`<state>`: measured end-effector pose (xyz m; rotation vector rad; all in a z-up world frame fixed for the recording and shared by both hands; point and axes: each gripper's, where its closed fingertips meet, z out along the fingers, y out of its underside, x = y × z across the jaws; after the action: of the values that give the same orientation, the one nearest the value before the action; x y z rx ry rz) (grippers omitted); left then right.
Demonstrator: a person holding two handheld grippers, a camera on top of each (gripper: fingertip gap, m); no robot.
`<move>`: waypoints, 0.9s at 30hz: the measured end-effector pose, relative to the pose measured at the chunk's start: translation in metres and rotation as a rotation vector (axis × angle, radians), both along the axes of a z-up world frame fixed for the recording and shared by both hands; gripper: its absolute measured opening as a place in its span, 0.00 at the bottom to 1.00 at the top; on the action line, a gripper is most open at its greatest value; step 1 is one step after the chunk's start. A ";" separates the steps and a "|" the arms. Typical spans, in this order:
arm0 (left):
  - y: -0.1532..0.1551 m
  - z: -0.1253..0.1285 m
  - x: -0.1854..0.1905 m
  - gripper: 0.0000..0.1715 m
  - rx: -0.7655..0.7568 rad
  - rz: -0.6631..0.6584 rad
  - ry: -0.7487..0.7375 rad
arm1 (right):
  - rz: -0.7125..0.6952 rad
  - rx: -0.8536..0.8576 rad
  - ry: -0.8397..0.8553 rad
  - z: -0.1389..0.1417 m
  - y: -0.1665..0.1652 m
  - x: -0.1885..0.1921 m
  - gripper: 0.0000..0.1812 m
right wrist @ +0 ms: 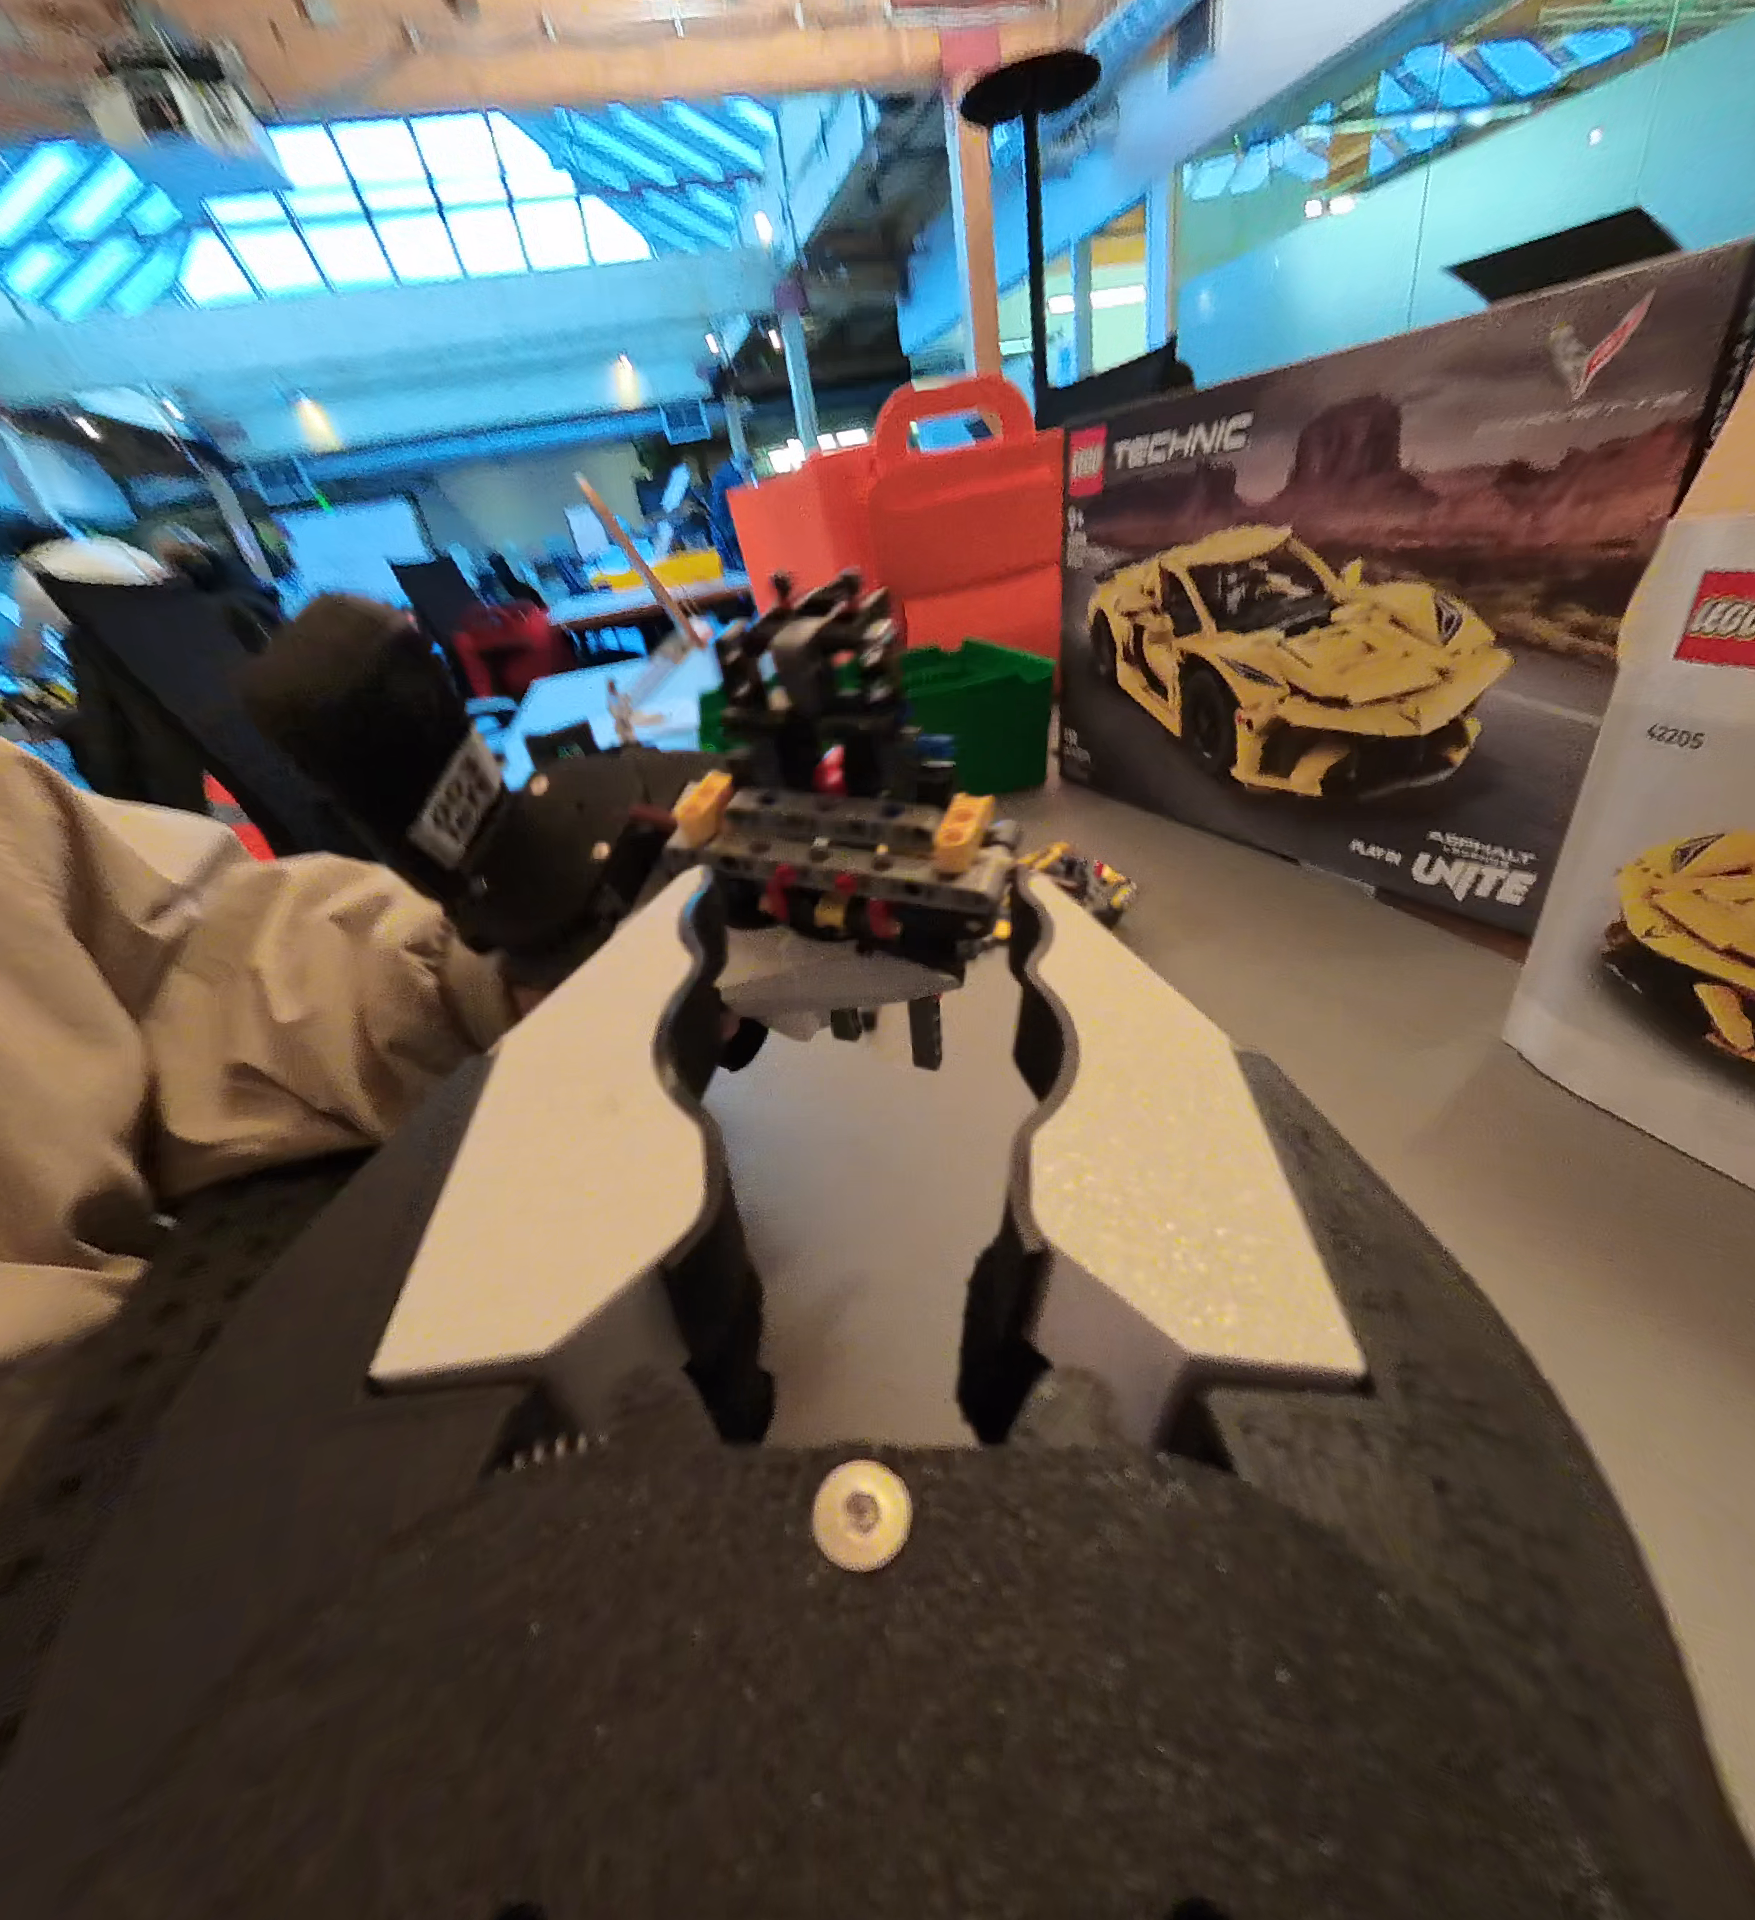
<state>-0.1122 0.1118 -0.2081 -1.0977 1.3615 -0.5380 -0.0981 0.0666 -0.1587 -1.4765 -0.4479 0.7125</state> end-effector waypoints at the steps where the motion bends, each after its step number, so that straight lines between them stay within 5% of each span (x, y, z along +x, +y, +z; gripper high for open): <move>1: 0.001 -0.004 0.001 0.08 -0.072 -0.003 0.003 | -0.014 -0.020 -0.027 -0.007 0.005 -0.007 0.34; 5: 0.012 -0.015 0.003 0.08 -0.173 0.080 0.024 | -0.096 -0.090 0.005 -0.018 0.025 -0.023 0.49; 8: 0.012 -0.023 0.005 0.08 -0.129 0.157 0.080 | -0.139 -0.094 0.094 -0.011 0.030 -0.024 0.50; 13: -0.008 -0.014 0.010 0.08 0.173 0.219 0.136 | -0.118 -0.123 0.146 -0.011 0.031 -0.021 0.43; 17: -0.022 -0.016 0.013 0.10 0.142 0.163 0.154 | -0.020 -0.159 0.210 -0.011 0.021 -0.017 0.40; 21: -0.063 -0.020 0.016 0.25 -0.067 -0.134 0.163 | 0.109 -0.178 0.394 -0.001 0.009 0.003 0.37; 22: -0.072 -0.016 0.014 0.26 -0.157 -0.206 0.147 | 0.130 -0.179 0.439 0.002 0.004 0.012 0.29; 27: -0.076 -0.007 0.009 0.29 -0.725 -0.402 0.087 | 0.174 -0.189 0.563 0.005 -0.002 0.037 0.29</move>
<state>-0.1037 0.0359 -0.2148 -1.4300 1.5129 -1.3657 -0.0608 0.0642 -0.1532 -1.3439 -0.0742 1.2902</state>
